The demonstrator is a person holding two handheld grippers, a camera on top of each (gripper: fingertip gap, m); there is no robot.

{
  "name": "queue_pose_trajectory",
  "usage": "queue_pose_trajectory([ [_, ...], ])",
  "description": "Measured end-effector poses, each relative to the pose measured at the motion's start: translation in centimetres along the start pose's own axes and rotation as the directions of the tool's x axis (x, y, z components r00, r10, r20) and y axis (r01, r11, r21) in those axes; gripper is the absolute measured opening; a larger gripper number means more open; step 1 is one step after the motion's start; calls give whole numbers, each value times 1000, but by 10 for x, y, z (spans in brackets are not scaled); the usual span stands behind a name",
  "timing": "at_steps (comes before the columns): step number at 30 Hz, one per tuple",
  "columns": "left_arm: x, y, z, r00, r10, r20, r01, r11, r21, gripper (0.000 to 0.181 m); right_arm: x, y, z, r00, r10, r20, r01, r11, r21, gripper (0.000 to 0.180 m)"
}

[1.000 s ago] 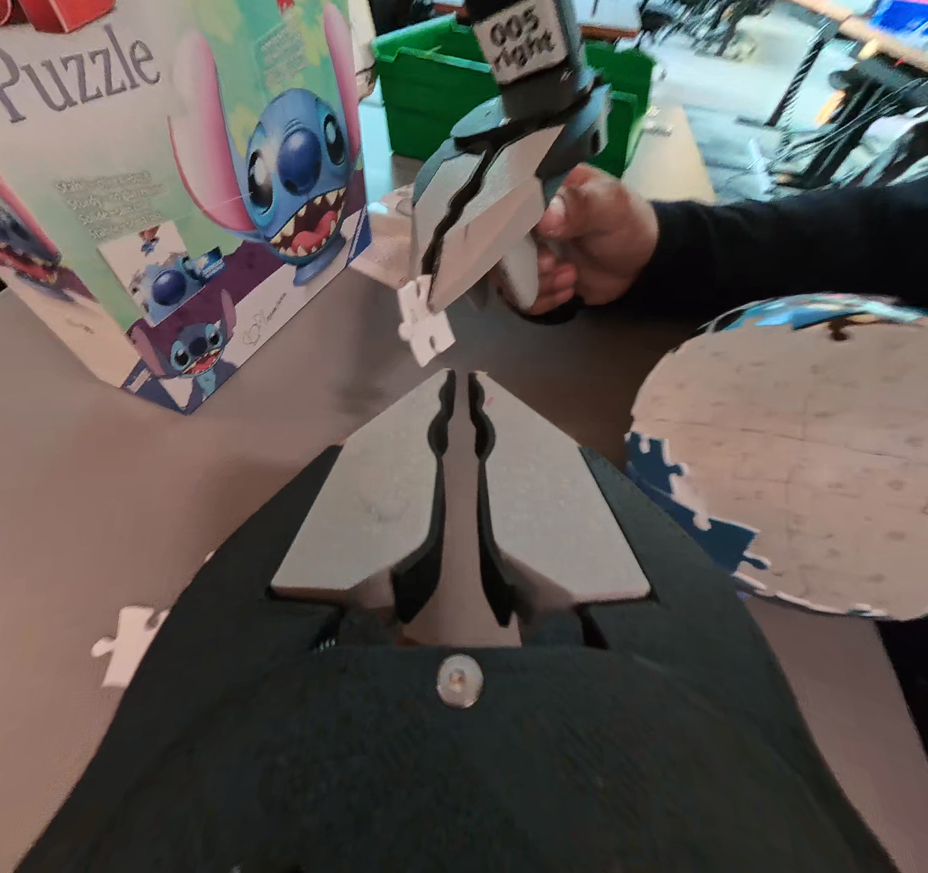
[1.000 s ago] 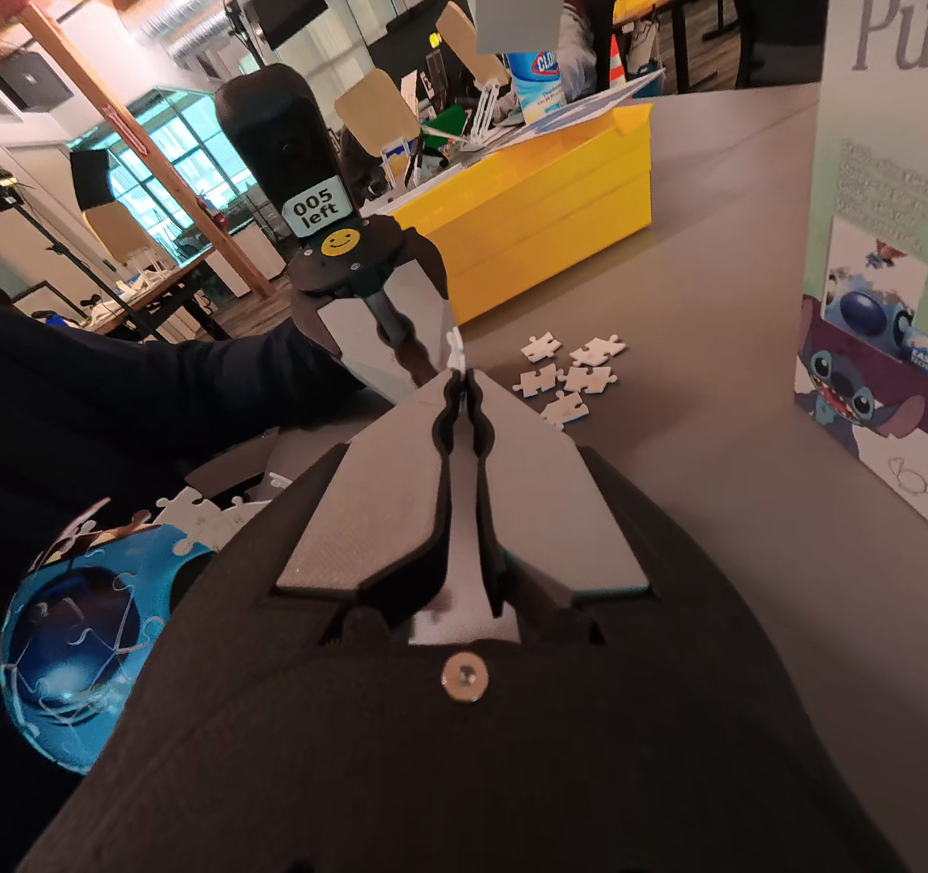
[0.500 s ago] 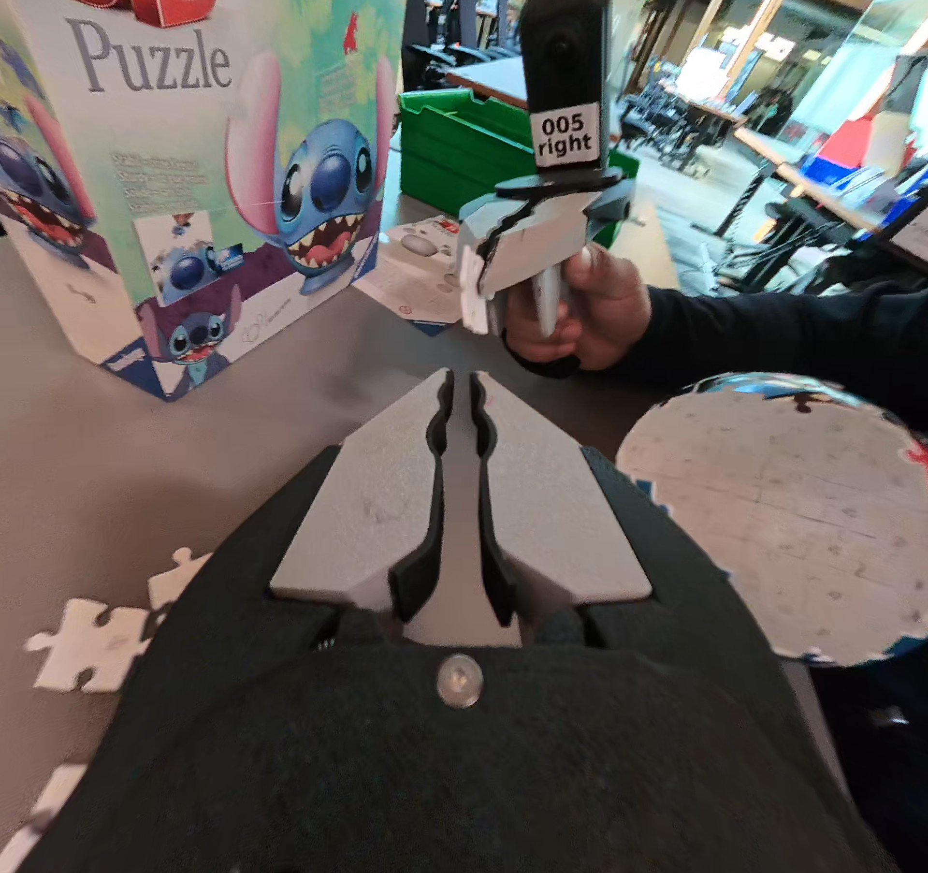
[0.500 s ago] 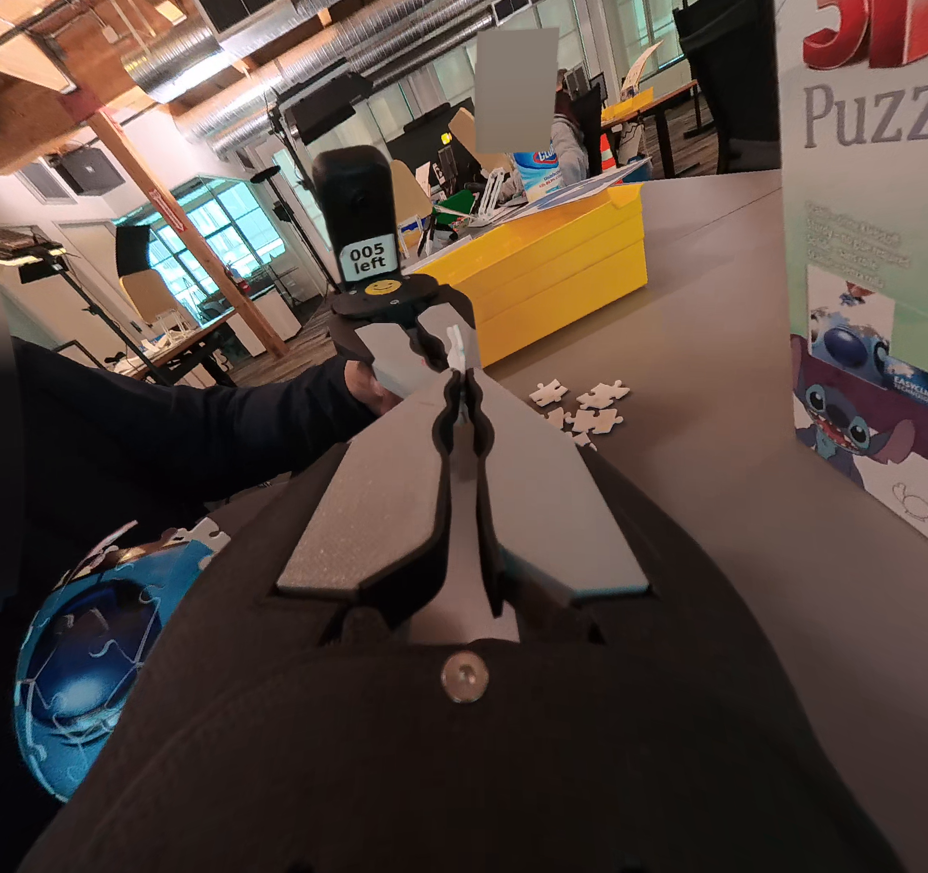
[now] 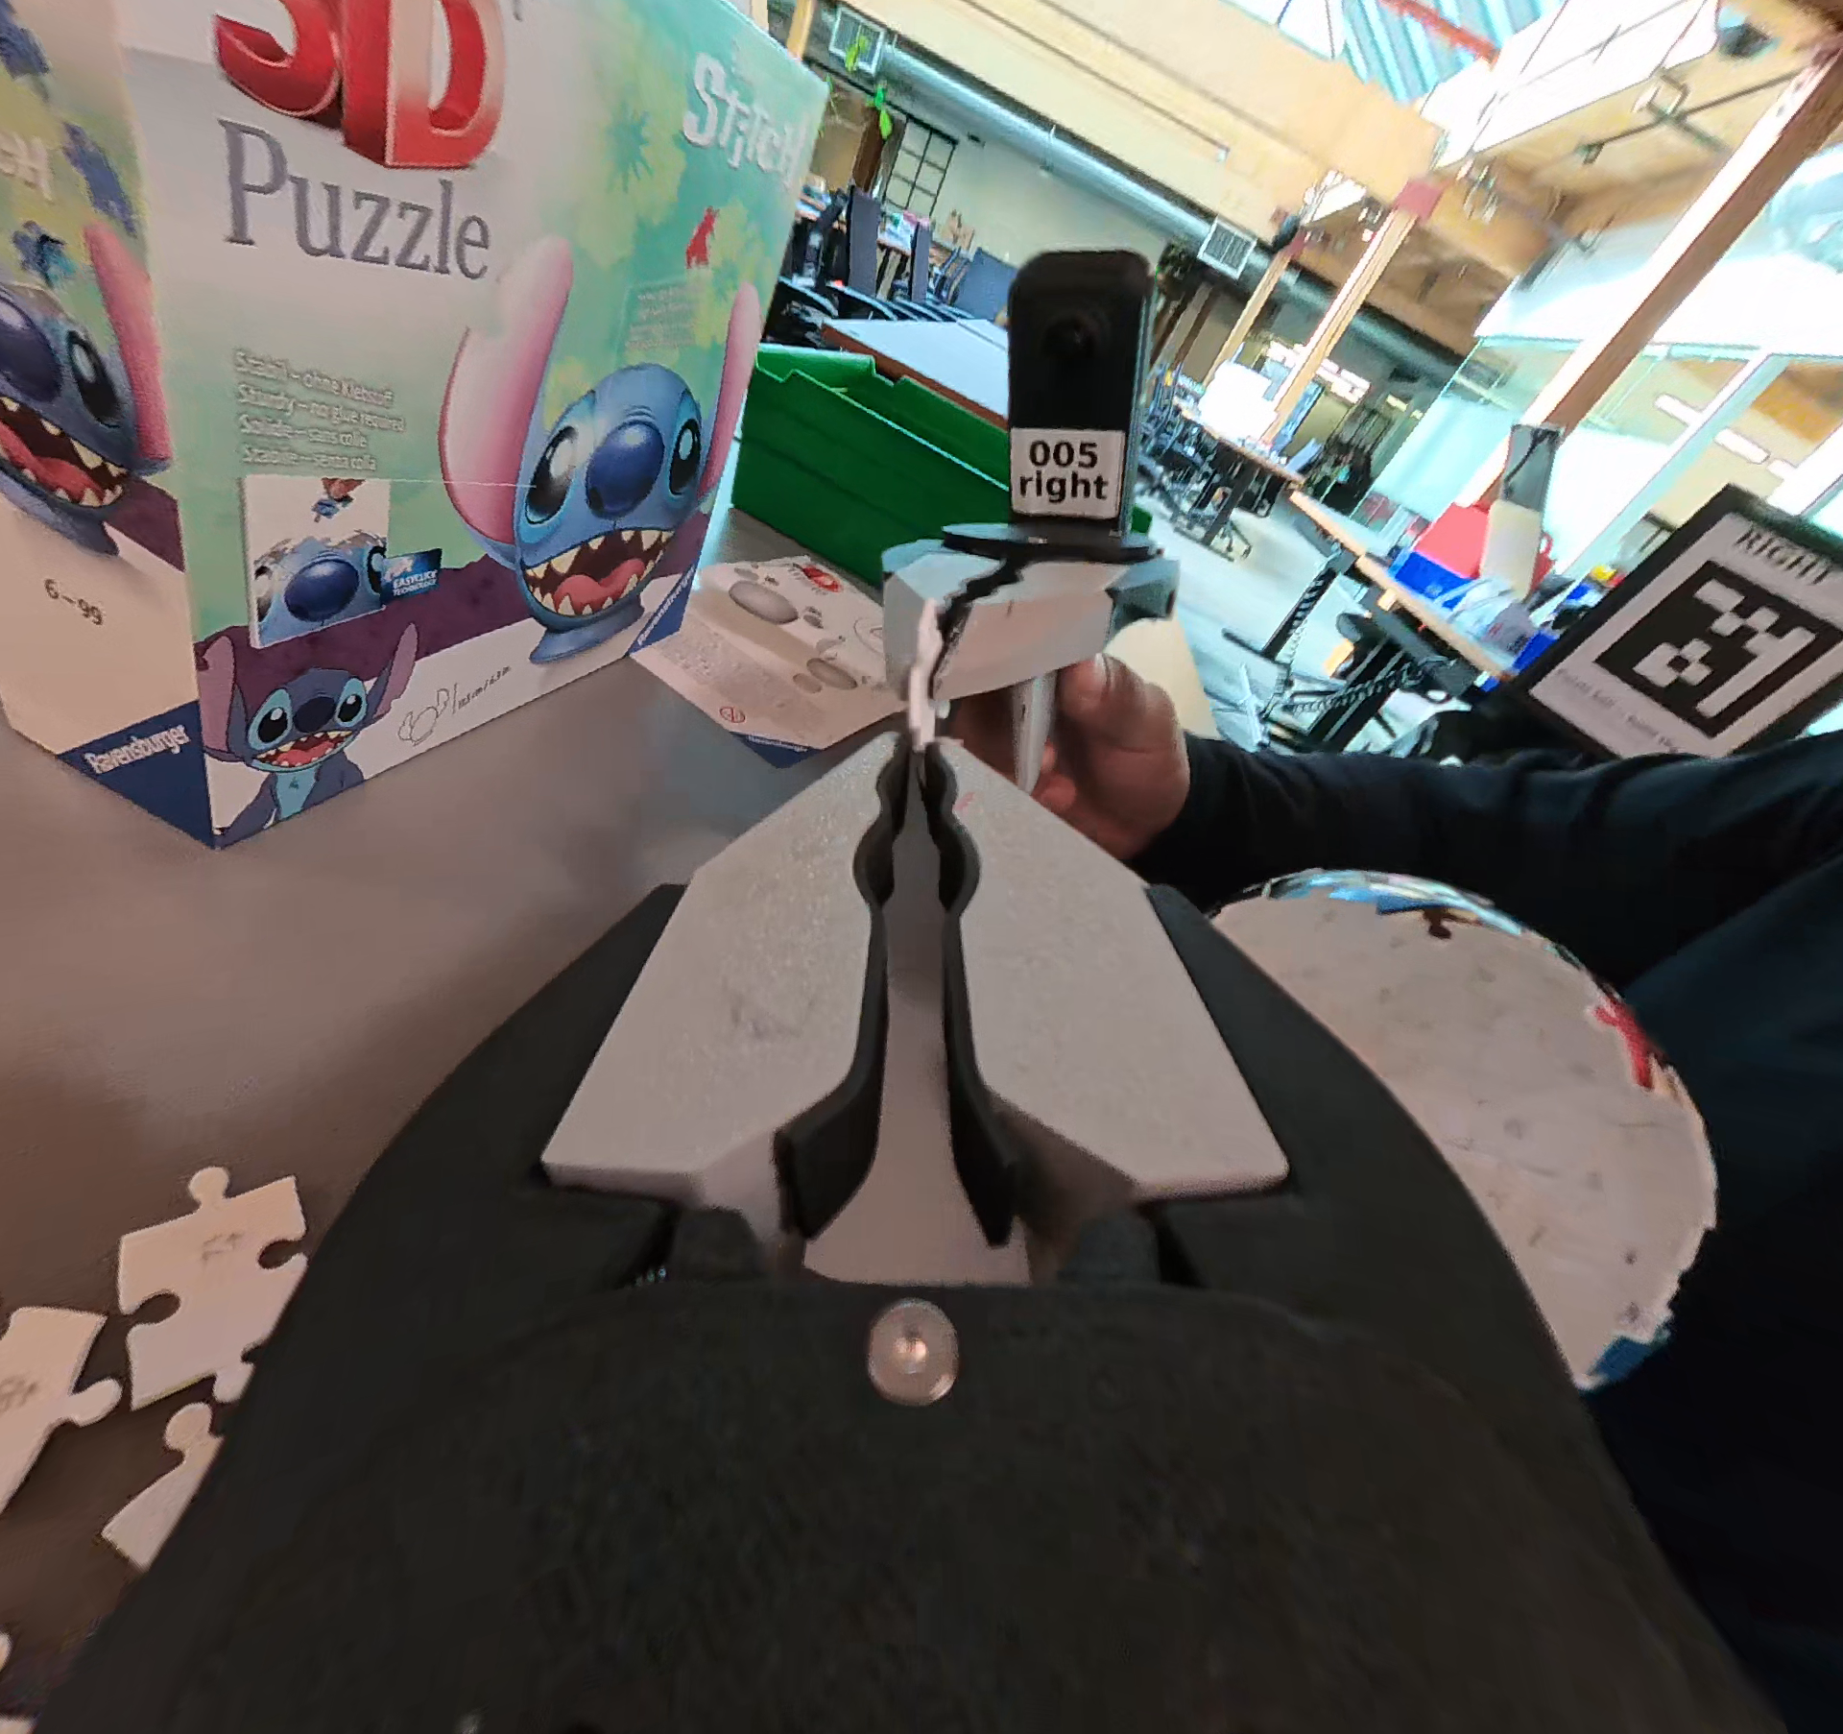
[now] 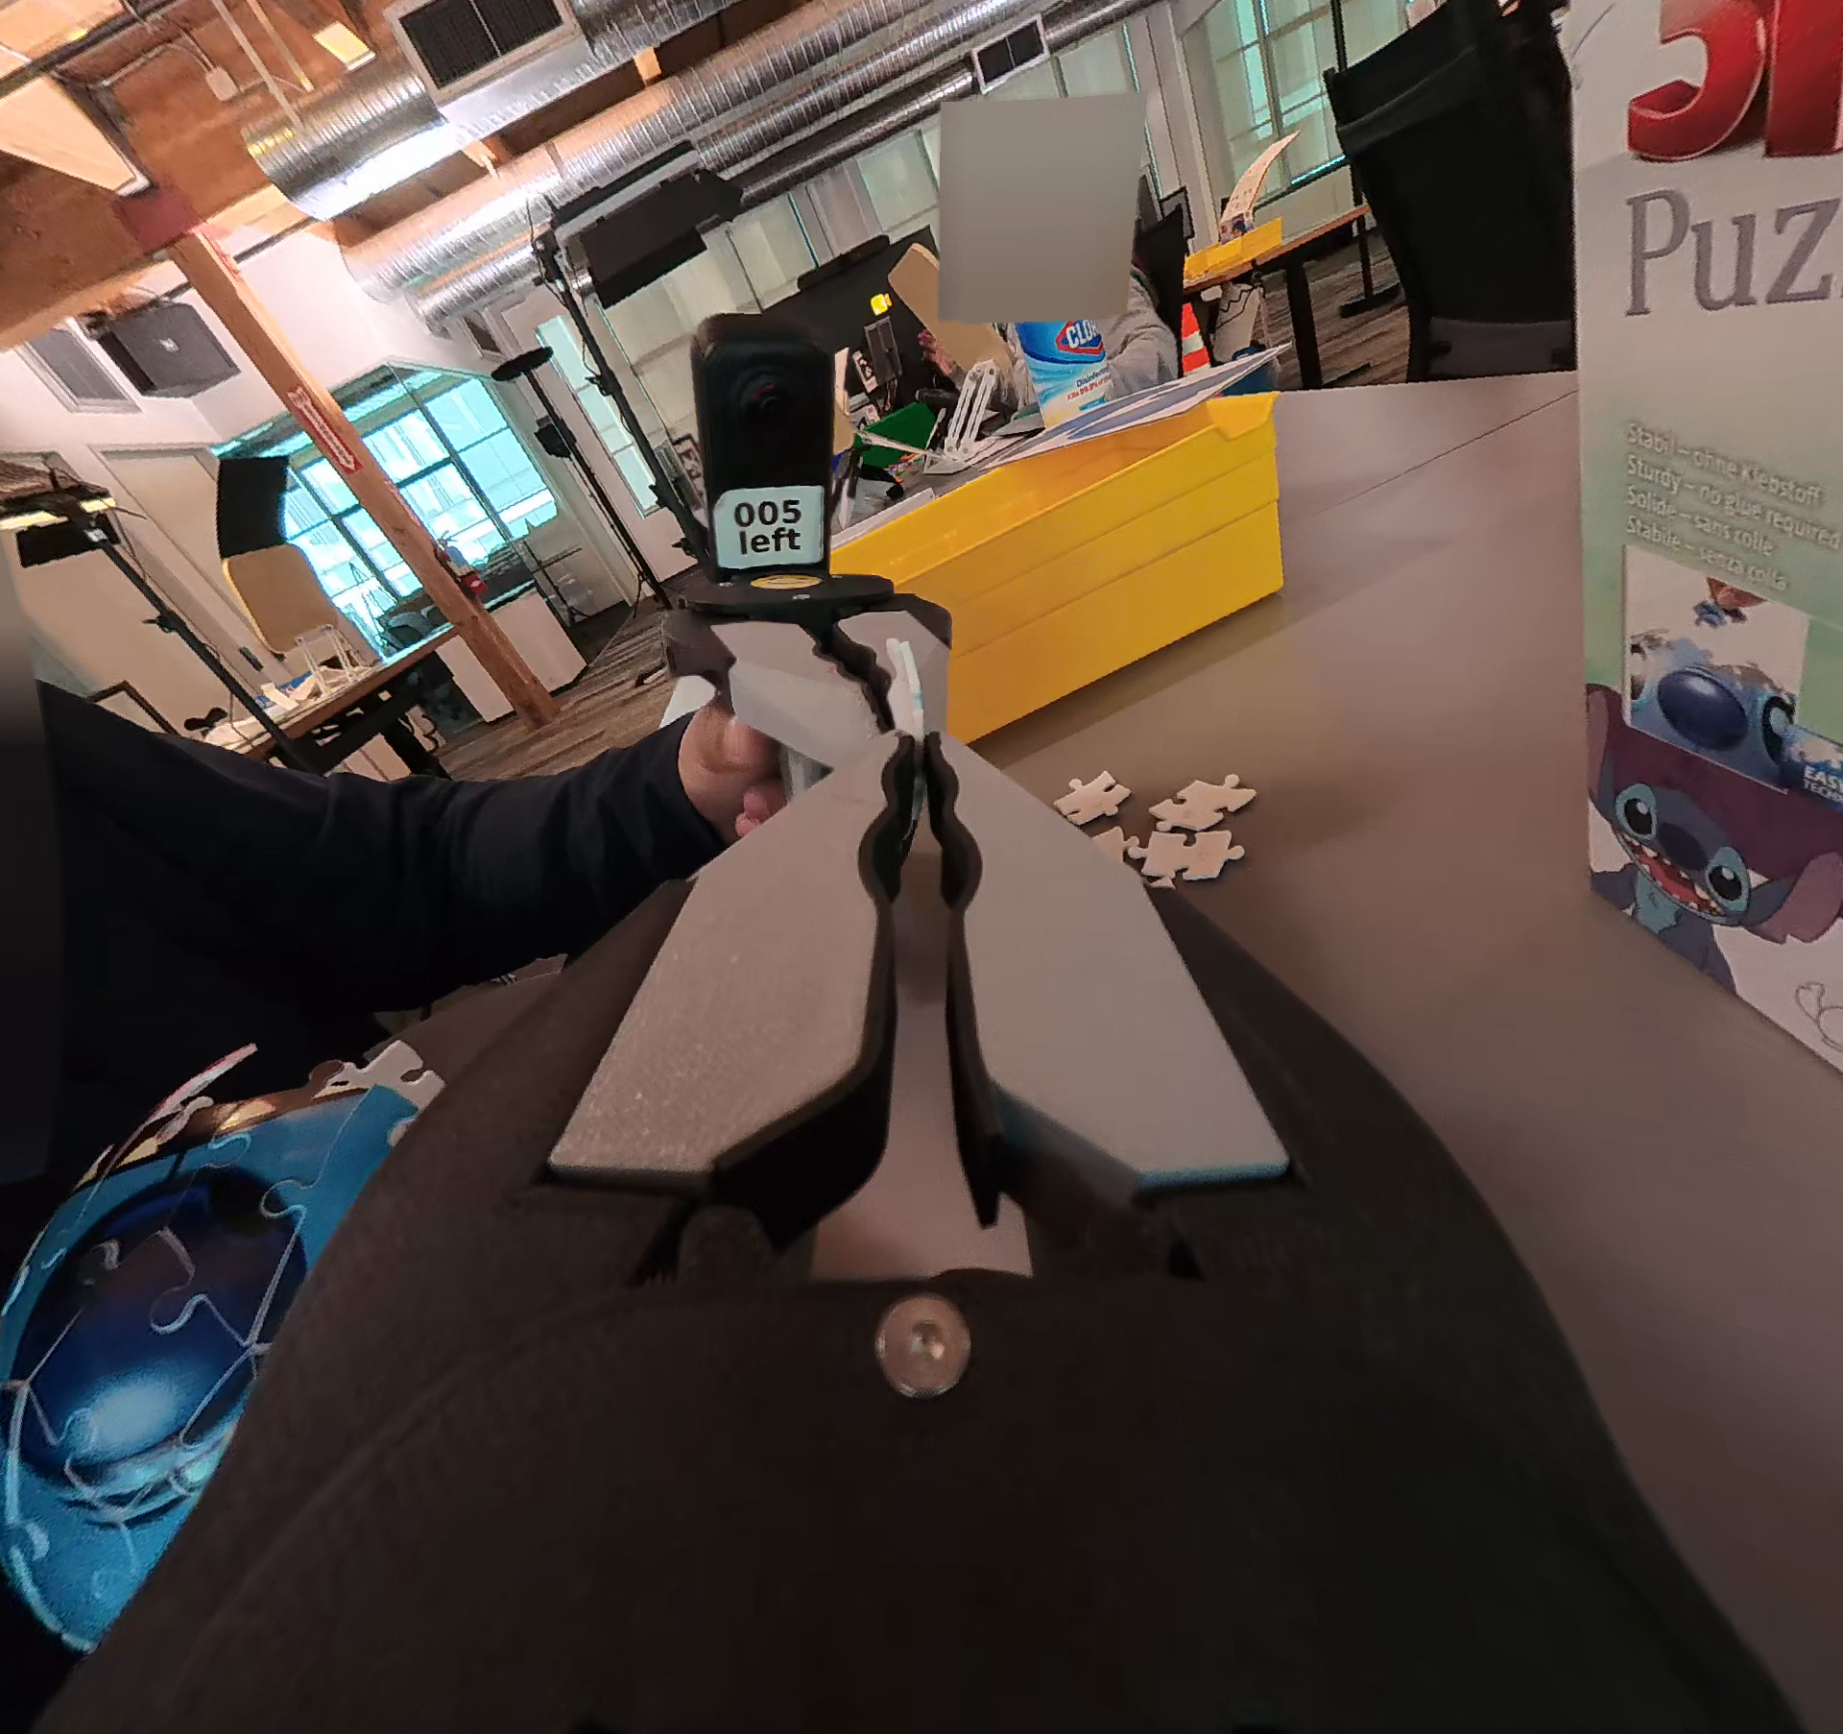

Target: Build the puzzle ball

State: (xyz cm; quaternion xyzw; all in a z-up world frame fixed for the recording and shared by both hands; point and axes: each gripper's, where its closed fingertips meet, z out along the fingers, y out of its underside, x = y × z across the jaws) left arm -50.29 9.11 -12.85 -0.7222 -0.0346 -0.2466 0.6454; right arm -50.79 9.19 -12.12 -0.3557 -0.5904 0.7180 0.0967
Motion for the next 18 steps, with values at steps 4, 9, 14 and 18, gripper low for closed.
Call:
queue_pose_trajectory([
  [4,1,1,1,1000,6,-3,-6,1000,-4,3,-3,2,6,1000,-13,-7,13,1000,3,0],
  [9,4,3,2,999,39,-8,-39,999,-15,1,-5,0,7,999,-32,-9,32,999,7,0],
  [14,3,7,-1,996,86,3,-86,994,-74,0,-6,6,7,999,-41,7,41,999,-30,0],
  [18,5,3,-5,994,113,14,-111,991,-75,0,-7,13,5,999,-20,49,23,997,-70,0],
])
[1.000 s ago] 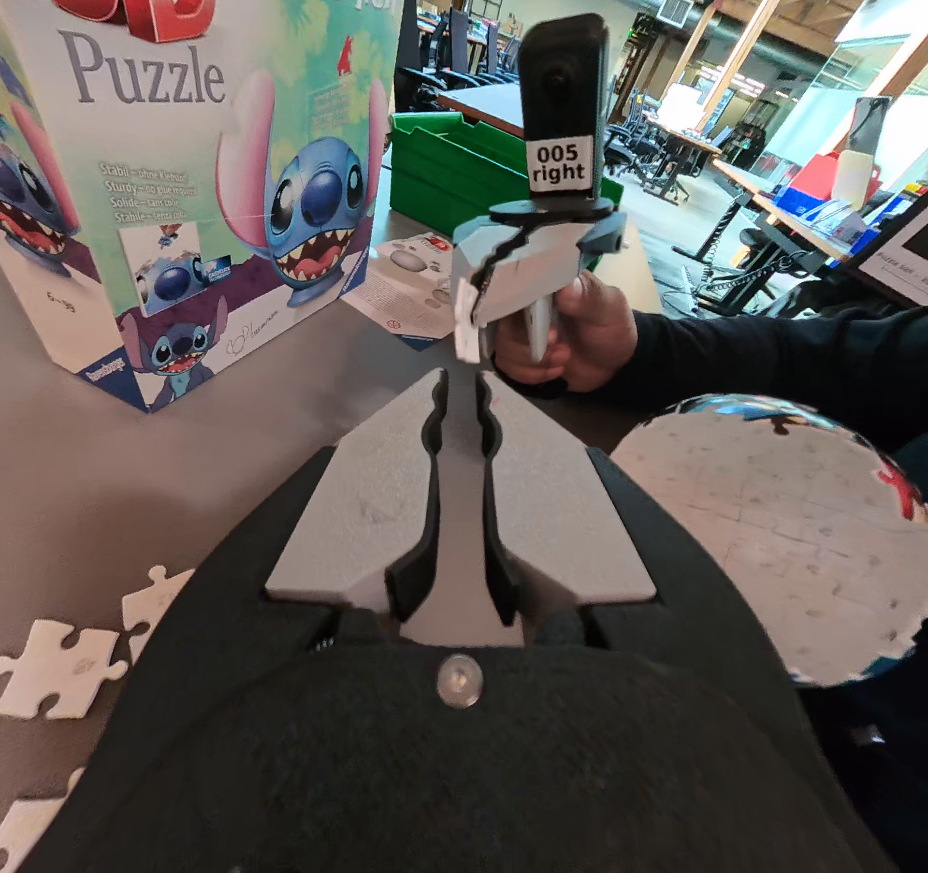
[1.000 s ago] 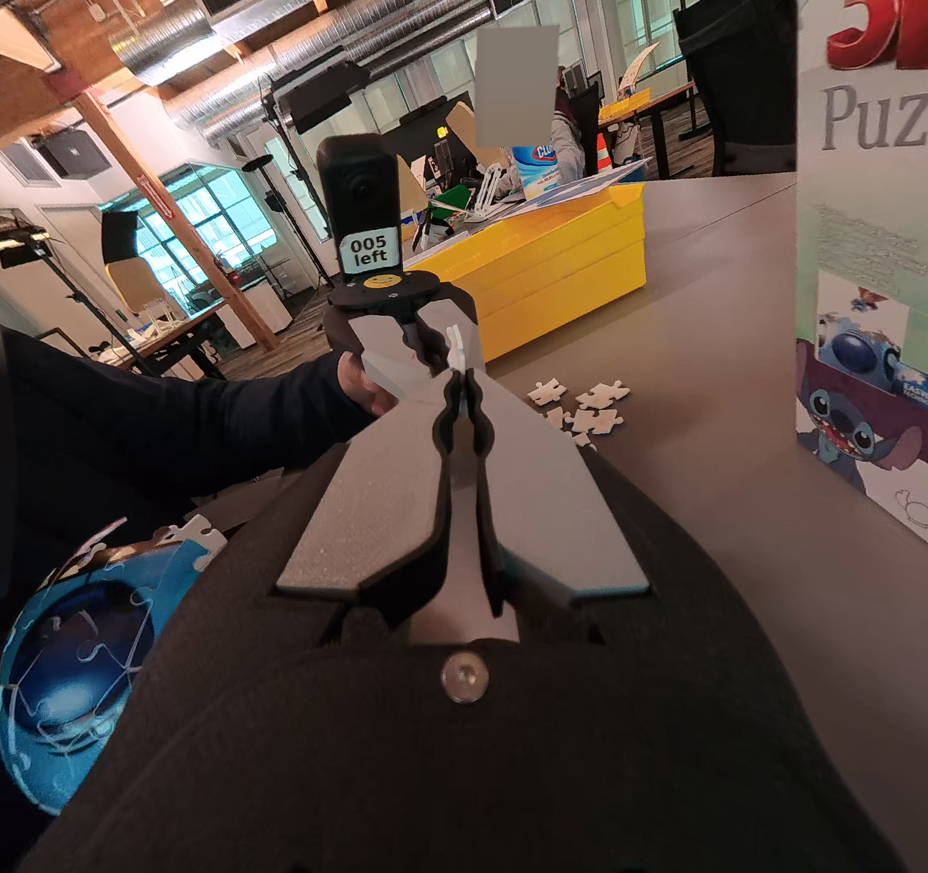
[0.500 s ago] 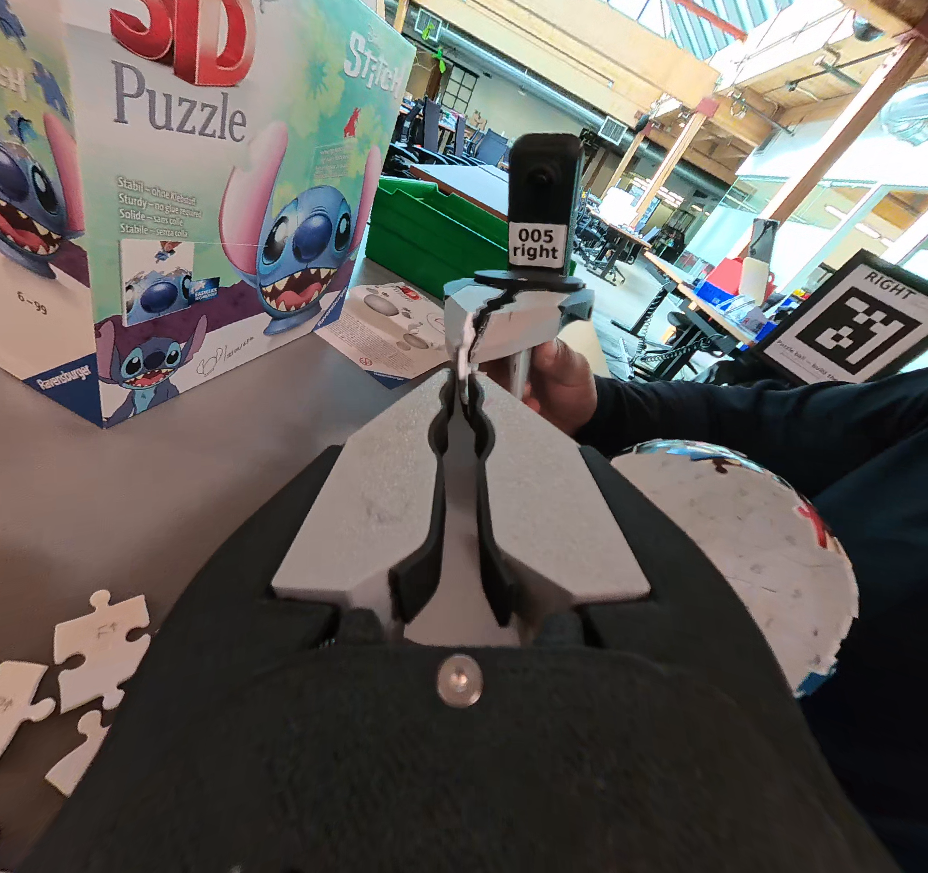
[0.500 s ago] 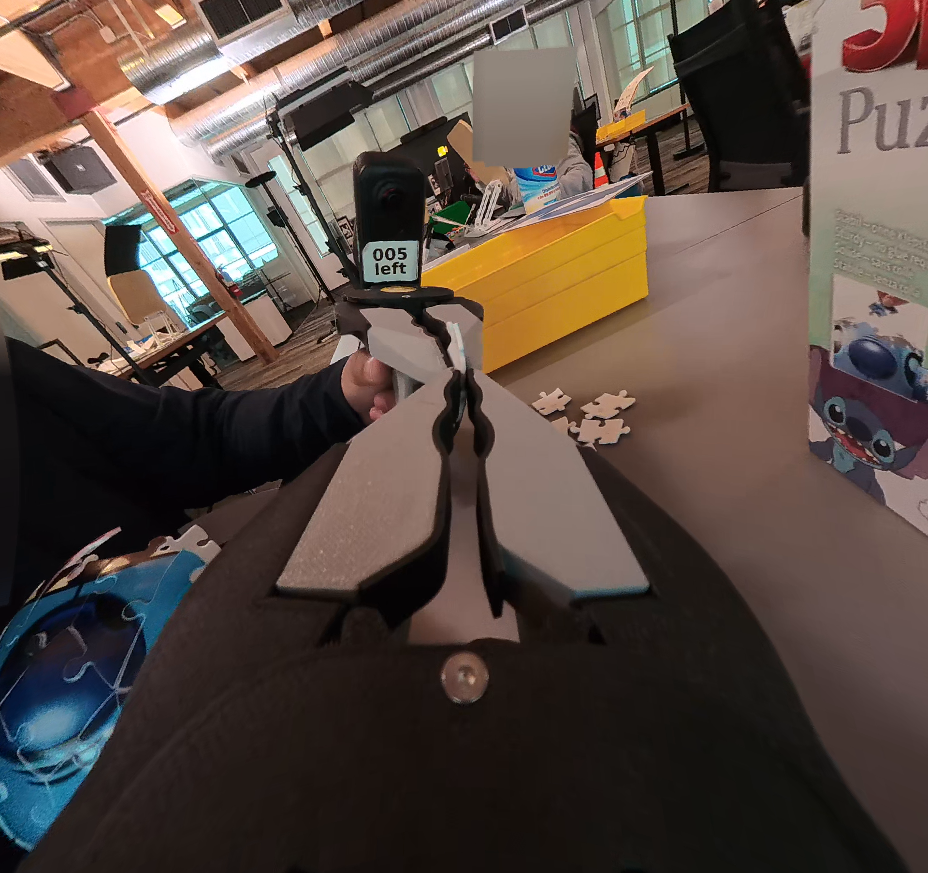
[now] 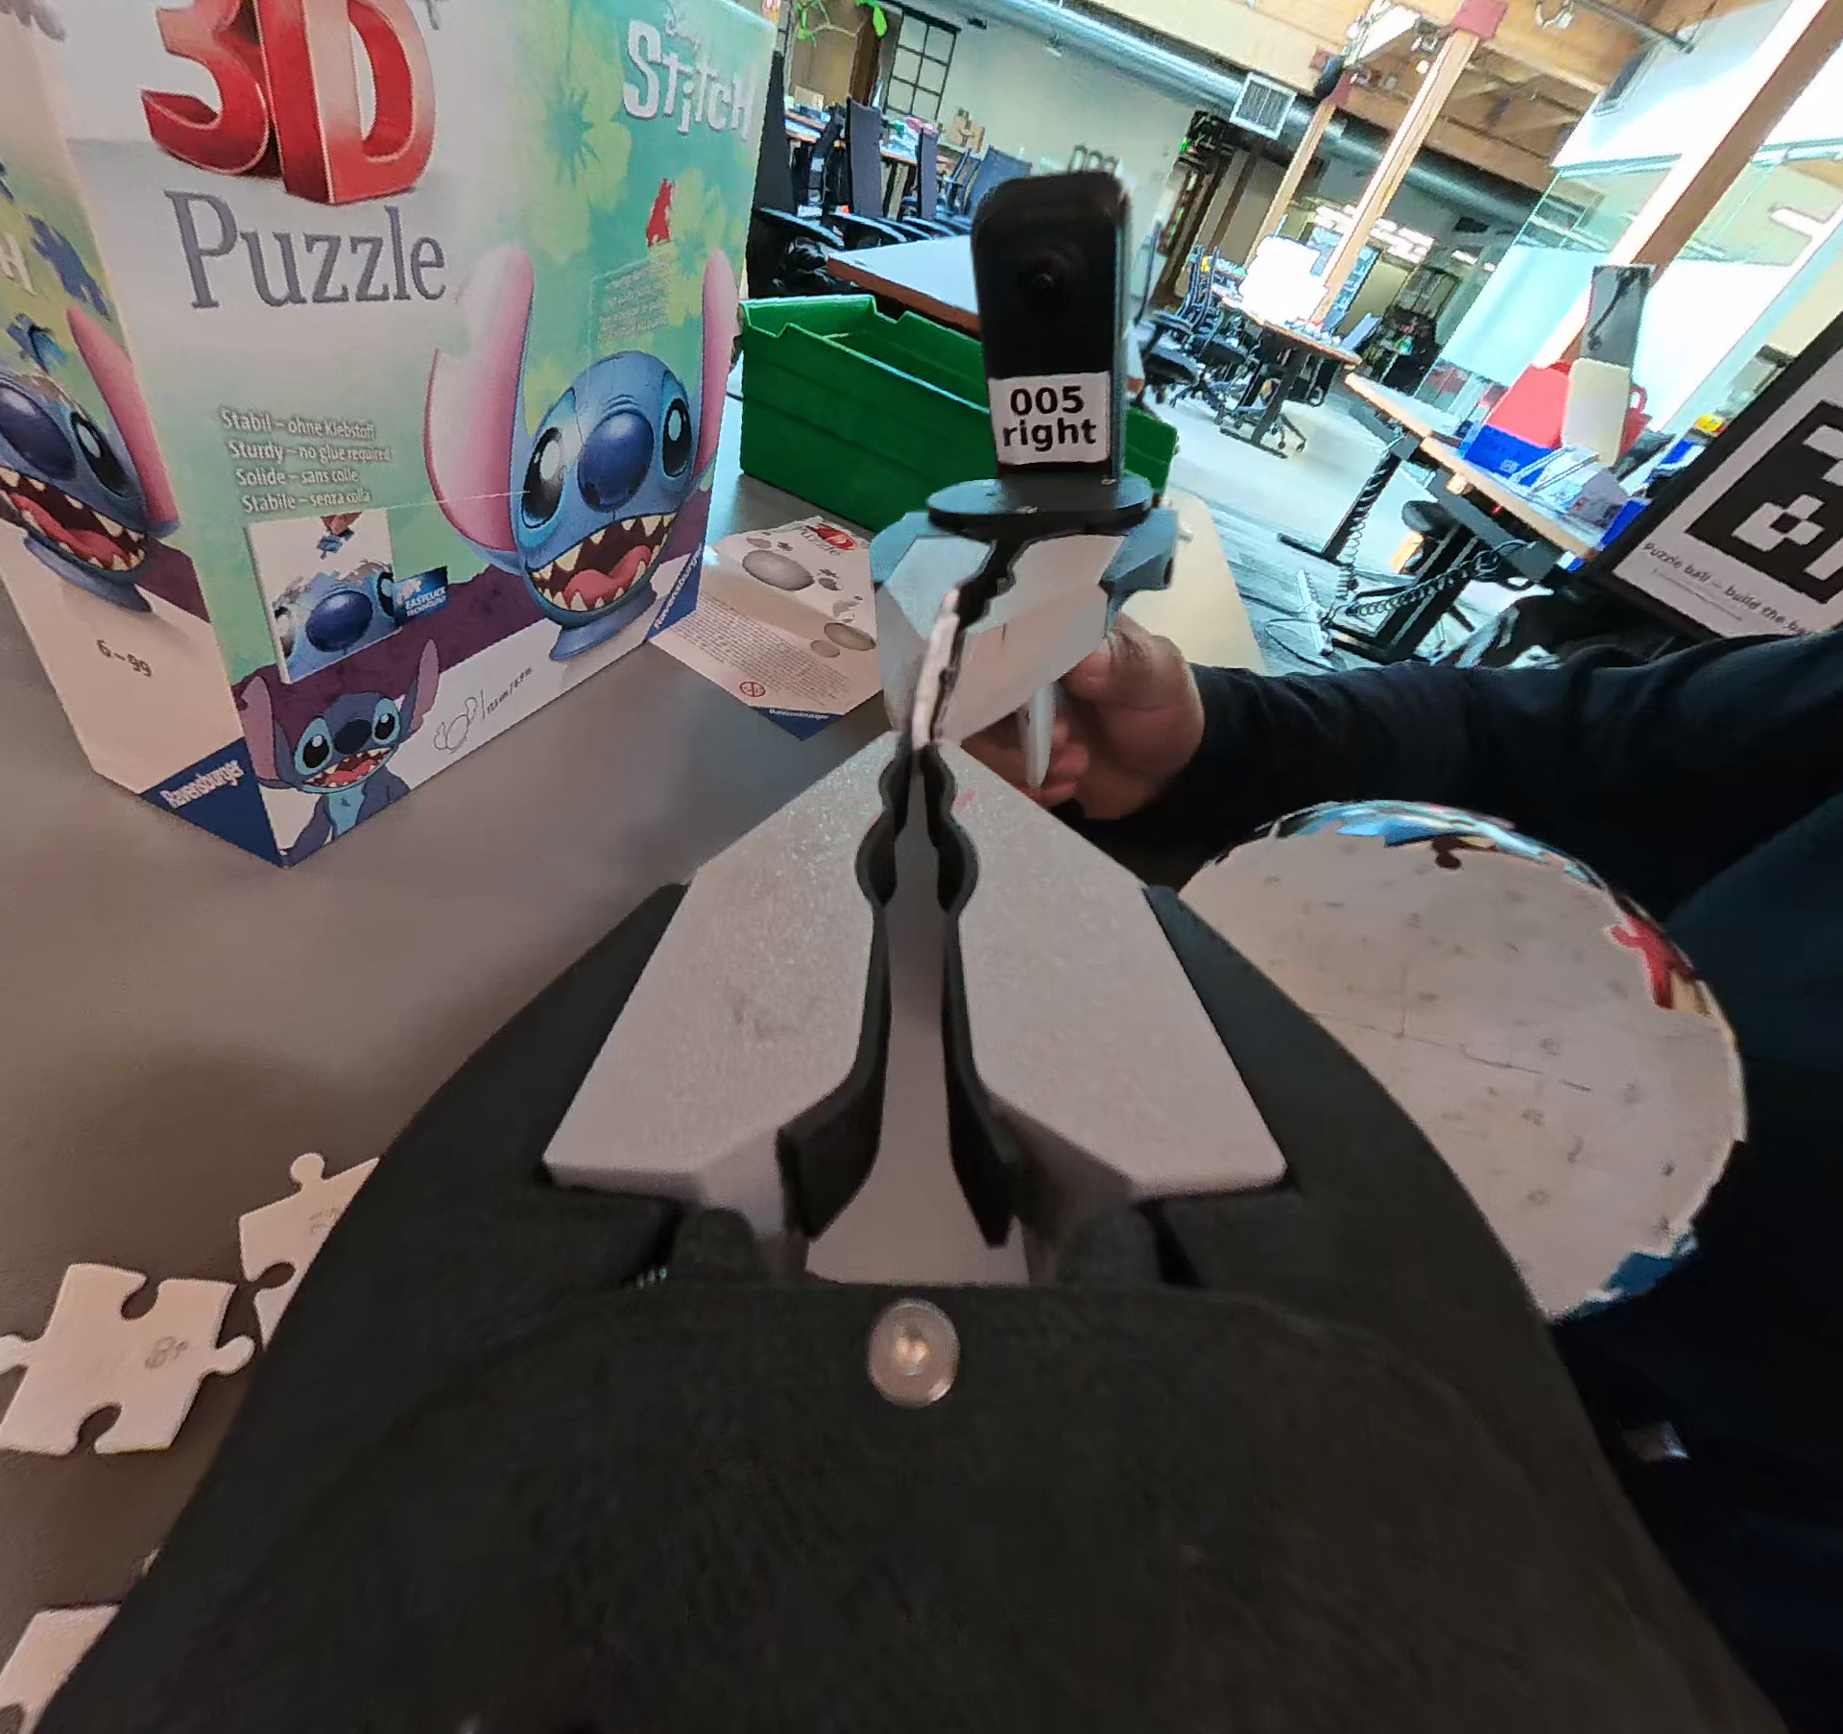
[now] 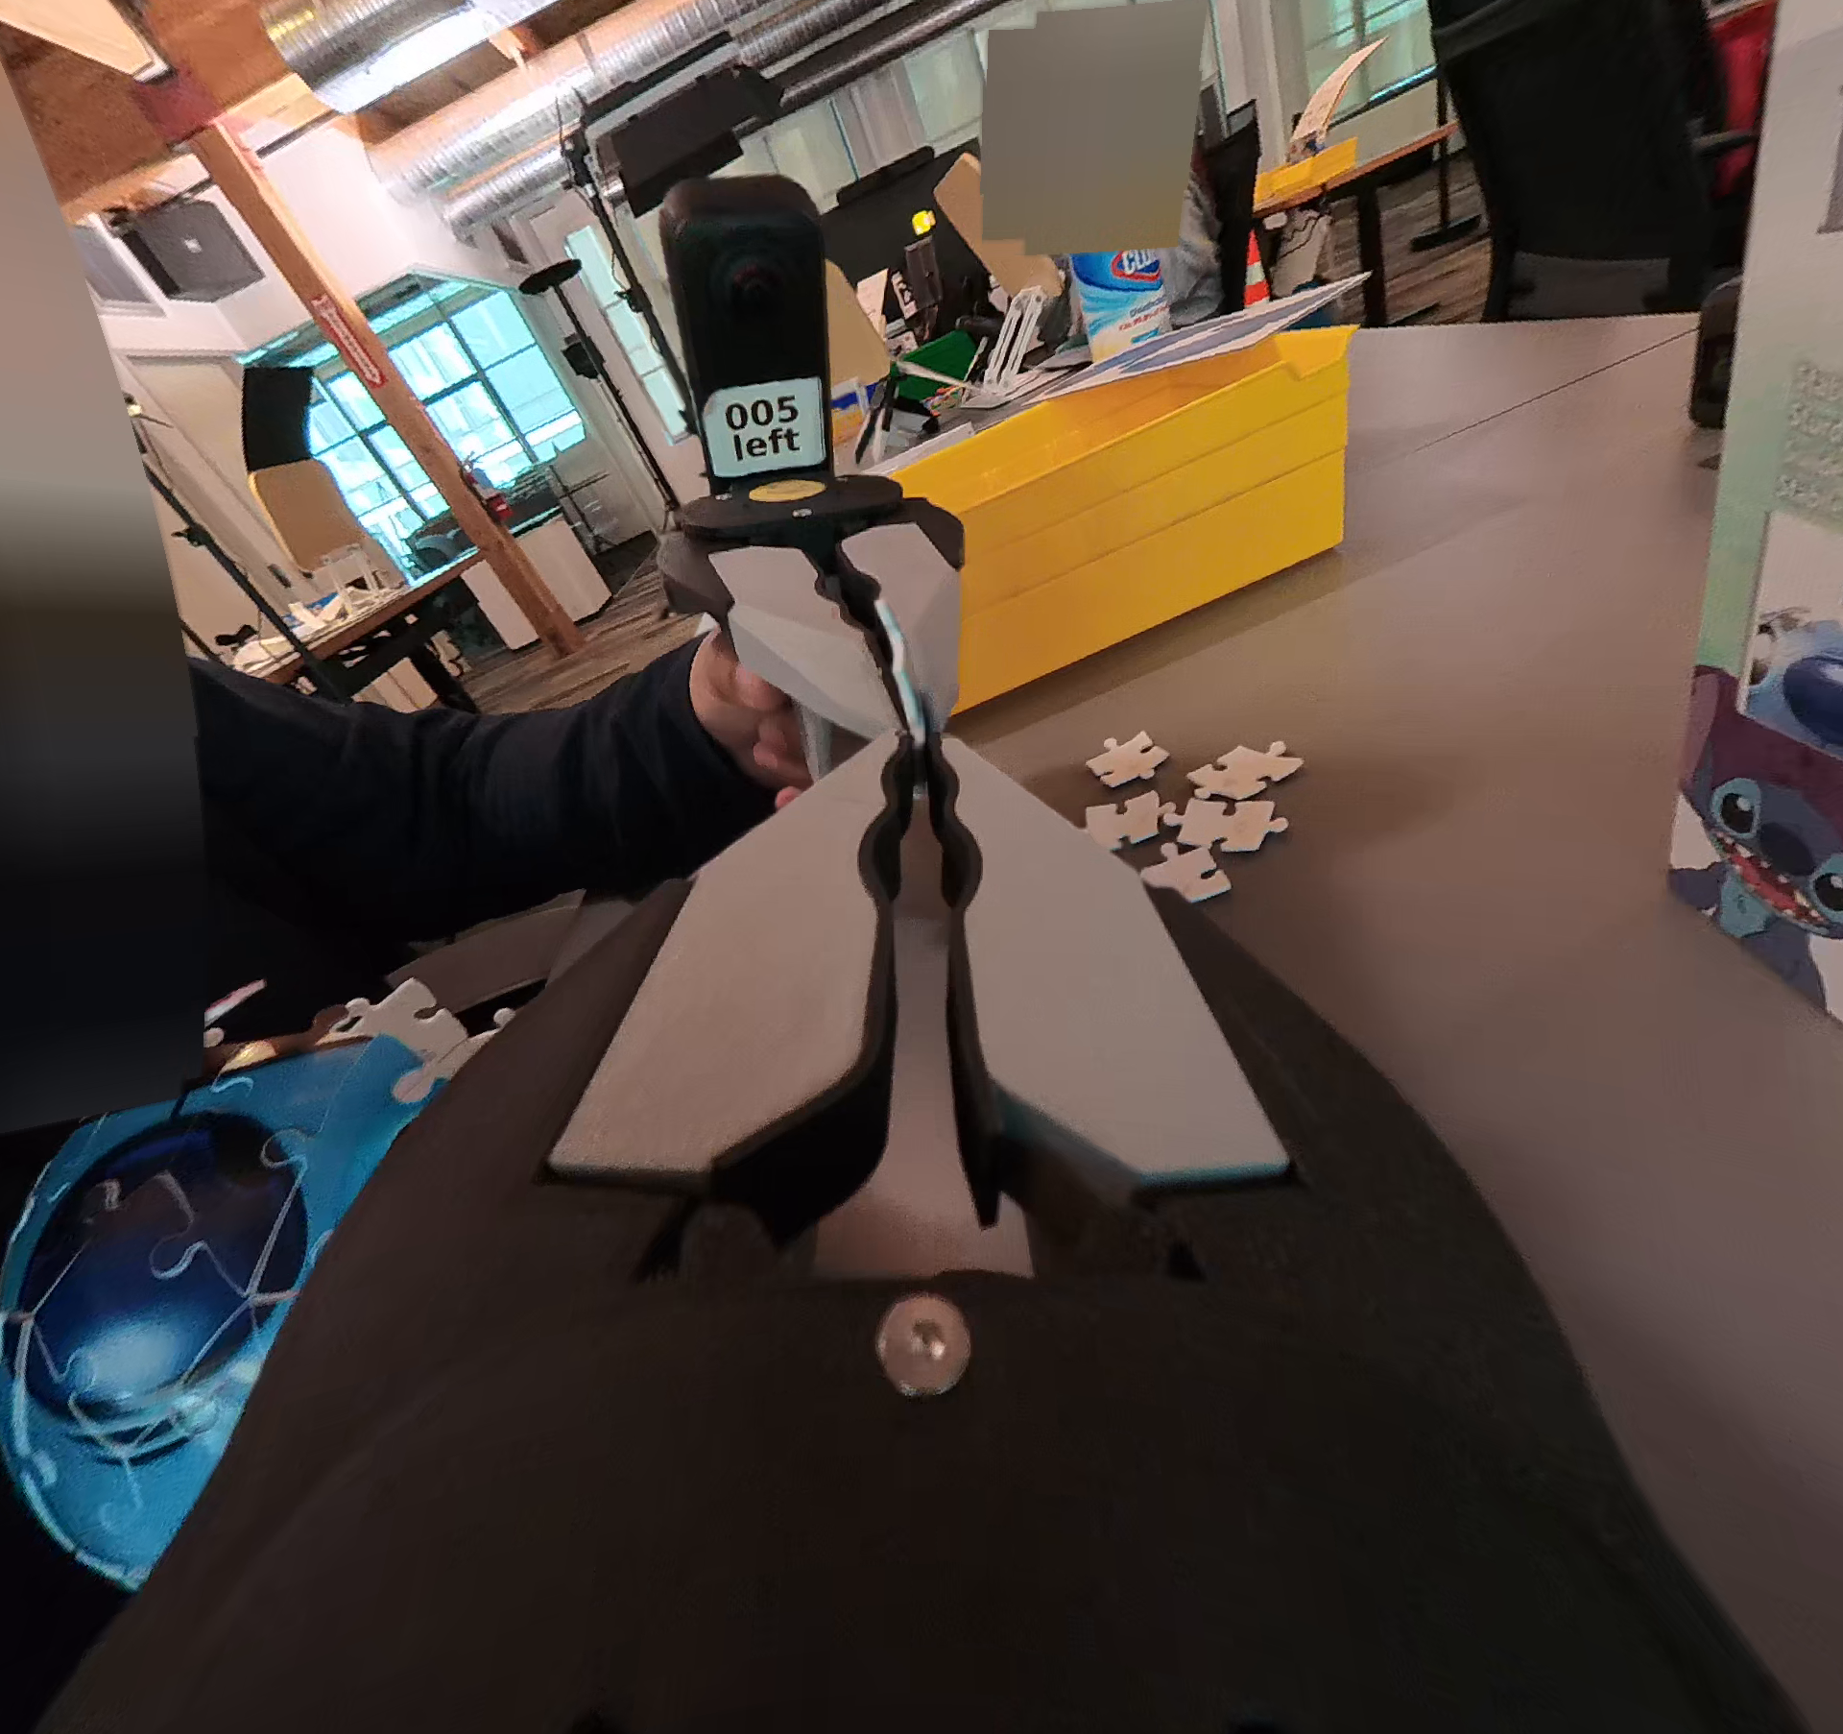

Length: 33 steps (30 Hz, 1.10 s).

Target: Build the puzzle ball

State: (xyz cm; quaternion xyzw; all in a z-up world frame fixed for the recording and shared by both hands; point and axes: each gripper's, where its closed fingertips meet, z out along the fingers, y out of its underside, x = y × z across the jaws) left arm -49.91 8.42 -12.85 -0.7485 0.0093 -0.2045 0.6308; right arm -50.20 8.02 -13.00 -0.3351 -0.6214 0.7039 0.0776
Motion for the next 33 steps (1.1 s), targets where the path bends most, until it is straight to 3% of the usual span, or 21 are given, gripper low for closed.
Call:
queue_pose_trajectory([
  [12,-1,6,-1,1000,-28,-10,28,999,-39,0,1,9,-1,999,33,24,-32,998,-51,0],
  [21,-6,15,-1,996,-91,-5,90,993,-80,0,5,-7,-15,999,35,11,-35,999,14,0],
  [33,-2,28,5,997,-73,1,72,985,-154,0,3,7,-8,1000,12,5,-12,997,-74,0],
])
